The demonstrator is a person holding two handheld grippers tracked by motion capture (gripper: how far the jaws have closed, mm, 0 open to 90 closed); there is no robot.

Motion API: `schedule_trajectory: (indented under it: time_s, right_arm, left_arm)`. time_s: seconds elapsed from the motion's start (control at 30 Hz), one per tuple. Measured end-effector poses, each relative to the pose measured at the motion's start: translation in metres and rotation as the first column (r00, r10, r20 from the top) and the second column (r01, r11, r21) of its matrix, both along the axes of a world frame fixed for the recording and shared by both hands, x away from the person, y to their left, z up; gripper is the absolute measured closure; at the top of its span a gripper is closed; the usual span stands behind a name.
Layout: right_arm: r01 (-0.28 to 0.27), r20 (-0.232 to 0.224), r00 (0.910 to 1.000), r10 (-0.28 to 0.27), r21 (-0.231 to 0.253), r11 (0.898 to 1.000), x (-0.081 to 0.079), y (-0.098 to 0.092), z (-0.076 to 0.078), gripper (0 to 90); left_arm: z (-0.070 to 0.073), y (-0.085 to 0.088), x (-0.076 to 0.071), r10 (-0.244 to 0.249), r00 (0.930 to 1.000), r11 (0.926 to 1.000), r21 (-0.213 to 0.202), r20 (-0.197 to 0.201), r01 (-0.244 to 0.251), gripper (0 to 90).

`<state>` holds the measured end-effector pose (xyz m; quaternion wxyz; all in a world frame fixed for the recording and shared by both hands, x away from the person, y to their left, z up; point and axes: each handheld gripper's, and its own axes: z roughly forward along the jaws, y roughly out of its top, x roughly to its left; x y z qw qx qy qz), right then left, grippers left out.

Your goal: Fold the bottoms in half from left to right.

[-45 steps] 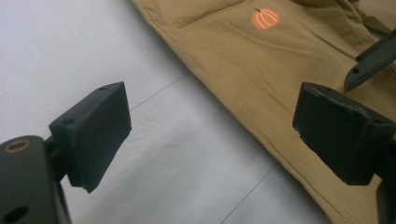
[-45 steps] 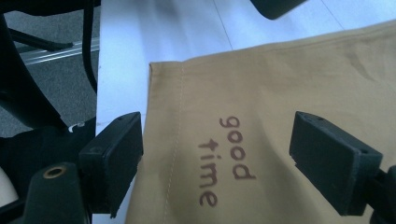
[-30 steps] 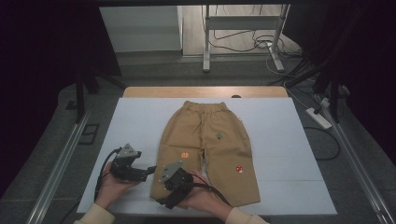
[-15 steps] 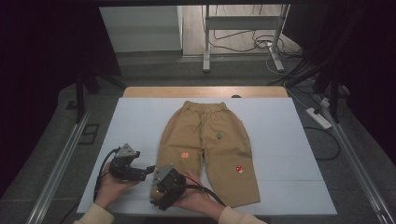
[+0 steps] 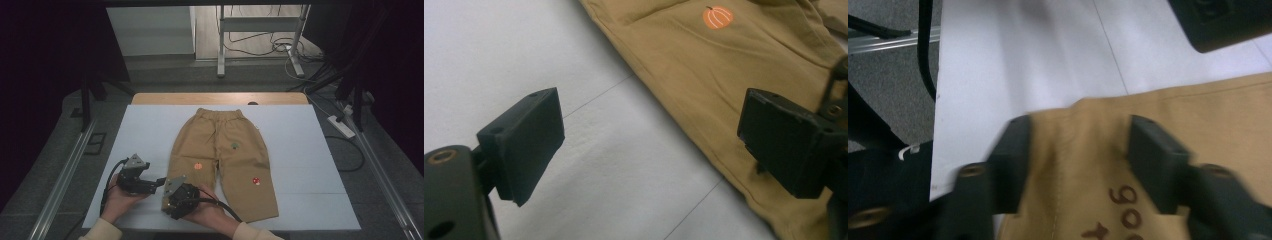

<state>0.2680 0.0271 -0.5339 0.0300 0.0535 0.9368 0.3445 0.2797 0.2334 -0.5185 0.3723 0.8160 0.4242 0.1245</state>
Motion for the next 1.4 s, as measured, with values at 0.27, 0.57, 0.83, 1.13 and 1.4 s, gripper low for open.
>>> schedule_trajectory:
  time_s: [0.27, 0.57, 0.83, 1.13, 1.4]
  right_arm:
    - [0.007, -0.004, 1.0, -0.007, 0.005, 1.0, 0.005, -0.01, 0.003, 84.0]
    - [-0.013, 0.003, 0.9999, 0.013, 0.026, 1.0, 0.004, -0.014, 0.007, 85.6]
    - [-0.025, -0.001, 0.9997, 0.025, 0.033, 0.999, 0.005, -0.017, 0.01, 85.7]
    - [-0.032, 0.015, 0.9994, 0.031, 0.032, 0.999, 0.003, -0.017, 0.012, 85.7]
    - [-0.036, 0.018, 0.9992, 0.036, 0.029, 0.999, 0.003, -0.017, 0.012, 85.6]
  left_arm:
    - [0.001, -0.004, 0.004, -0.006, 1.0, 1.0, -0.003, 0.001, 0.006, 11.4]
    - [0.016, -0.017, 0.014, -0.024, 0.9994, 0.9997, -0.005, 0.025, 0.024, 12.0]
    - [0.017, -0.023, 0.028, -0.022, 0.9997, 0.9998, -0.002, 0.005, 0.022, 12.5]
    - [0.021, -0.032, 0.047, -0.035, 0.9993, 0.9993, 0.015, -0.012, 0.035, 12.5]
    - [0.022, -0.042, 0.062, -0.05, 0.9984, 0.9986, 0.015, -0.026, 0.05, 12.6]
